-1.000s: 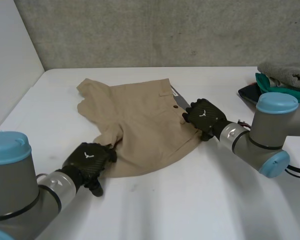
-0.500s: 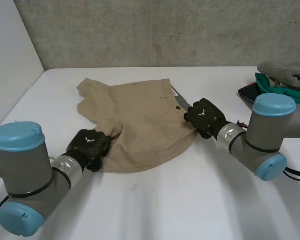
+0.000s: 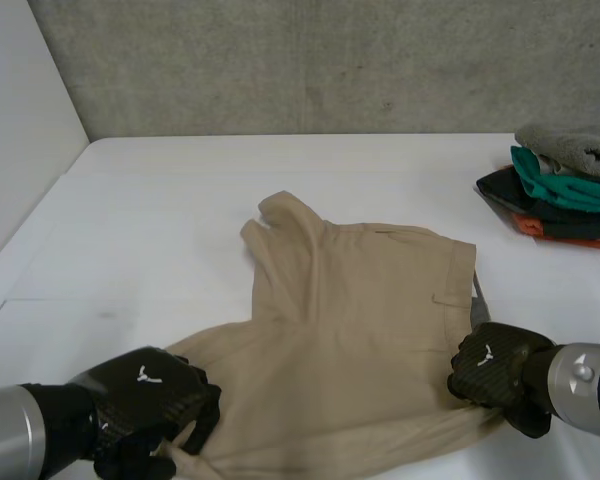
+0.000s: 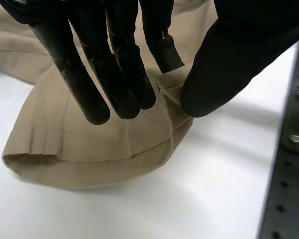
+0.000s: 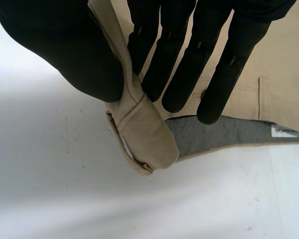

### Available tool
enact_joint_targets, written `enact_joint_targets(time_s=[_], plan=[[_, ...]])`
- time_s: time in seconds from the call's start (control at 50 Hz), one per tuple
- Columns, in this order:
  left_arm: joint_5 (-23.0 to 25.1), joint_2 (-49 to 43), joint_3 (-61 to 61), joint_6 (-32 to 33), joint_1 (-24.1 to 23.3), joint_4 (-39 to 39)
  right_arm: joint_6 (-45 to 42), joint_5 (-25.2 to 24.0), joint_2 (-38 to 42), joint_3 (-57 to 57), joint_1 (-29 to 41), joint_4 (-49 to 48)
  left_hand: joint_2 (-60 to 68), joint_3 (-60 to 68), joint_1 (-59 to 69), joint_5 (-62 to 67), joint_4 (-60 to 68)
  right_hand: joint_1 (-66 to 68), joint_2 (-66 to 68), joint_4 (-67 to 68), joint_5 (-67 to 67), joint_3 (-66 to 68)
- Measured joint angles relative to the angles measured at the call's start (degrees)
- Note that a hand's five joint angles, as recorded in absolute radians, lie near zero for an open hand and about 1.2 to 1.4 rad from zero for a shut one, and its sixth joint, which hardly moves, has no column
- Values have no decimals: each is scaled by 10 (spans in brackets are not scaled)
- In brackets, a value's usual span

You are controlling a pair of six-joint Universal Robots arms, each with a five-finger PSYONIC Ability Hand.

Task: Fold the laundry.

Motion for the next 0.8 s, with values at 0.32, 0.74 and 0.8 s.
enact_joint_targets(time_s=[0.32,0.74,0.8], plan=[[-110,-197,170,-84,-60,346,204,88,144,-145,35,-192,1,0,0,1,0,0,0,0,7,0],[-247,-531,609,-121,-109,546,252,163,318,-342,76,-586,1,2,0,6,0,0,0,0,9,3],[-249,-515,654,-141,-100,578,270,162,310,-386,80,-654,2,2,0,6,0,0,0,0,9,4]])
